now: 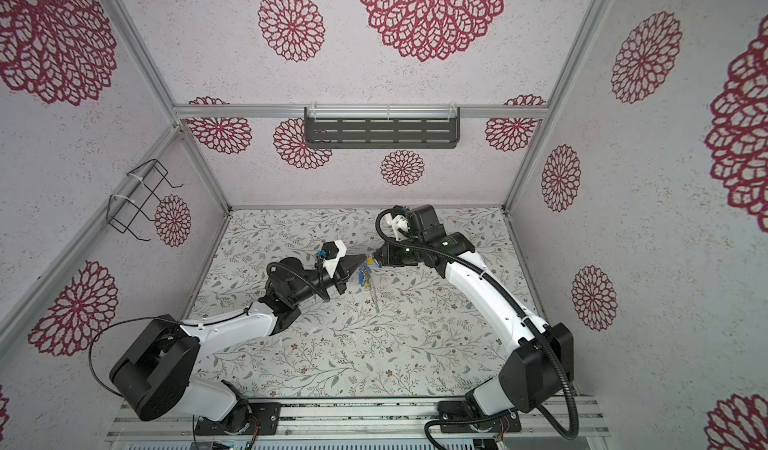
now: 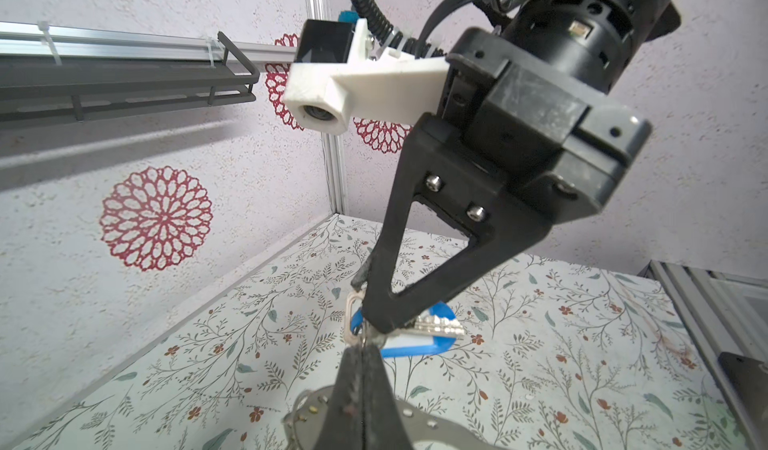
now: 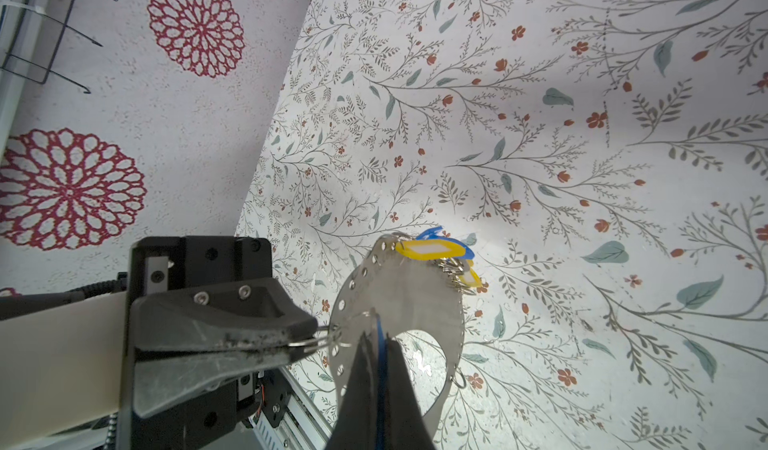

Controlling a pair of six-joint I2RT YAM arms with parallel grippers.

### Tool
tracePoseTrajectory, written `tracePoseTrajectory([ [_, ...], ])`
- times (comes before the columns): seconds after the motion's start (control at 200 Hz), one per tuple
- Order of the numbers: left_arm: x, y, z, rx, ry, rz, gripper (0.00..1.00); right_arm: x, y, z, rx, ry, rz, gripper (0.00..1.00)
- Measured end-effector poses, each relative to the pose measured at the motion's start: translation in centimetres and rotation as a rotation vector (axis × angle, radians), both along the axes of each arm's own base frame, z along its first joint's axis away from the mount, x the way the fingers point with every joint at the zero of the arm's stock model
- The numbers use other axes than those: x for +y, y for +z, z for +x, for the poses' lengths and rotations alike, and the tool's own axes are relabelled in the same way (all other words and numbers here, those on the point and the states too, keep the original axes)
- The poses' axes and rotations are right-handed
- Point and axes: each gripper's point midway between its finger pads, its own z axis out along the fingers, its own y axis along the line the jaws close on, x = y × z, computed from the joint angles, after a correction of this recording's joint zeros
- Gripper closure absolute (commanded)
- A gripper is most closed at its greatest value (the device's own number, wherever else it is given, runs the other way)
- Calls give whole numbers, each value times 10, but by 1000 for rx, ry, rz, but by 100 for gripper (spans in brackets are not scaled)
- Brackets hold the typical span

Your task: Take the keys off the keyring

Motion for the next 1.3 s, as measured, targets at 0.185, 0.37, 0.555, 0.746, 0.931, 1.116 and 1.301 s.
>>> tracePoseTrajectory([
  [0.185, 5, 11, 3, 55, -3, -87, 100, 4, 10, 1, -31, 12, 29, 100],
  [0.37, 10, 20, 7, 127, 18, -180, 100, 3, 20, 0, -60, 14, 47, 100],
  [0.555, 16, 24, 15, 256, 75, -301, 100, 3, 25, -1, -97, 8, 74, 100],
  [0.746, 15, 30, 19, 344, 118, -429, 100, 3, 29, -2, -147, -10, 124, 100],
  [0.931, 12, 30, 26, 377, 135, -533, 100, 4, 27, -4, -229, -53, 147, 100],
  [1.116, 6, 32, 26, 398, 107, -585, 100, -2, 30, -11, -325, -106, 185, 100],
  [1.301, 1, 47, 22, 384, 61, -608, 100, -11, 43, -15, -384, -142, 198, 81],
])
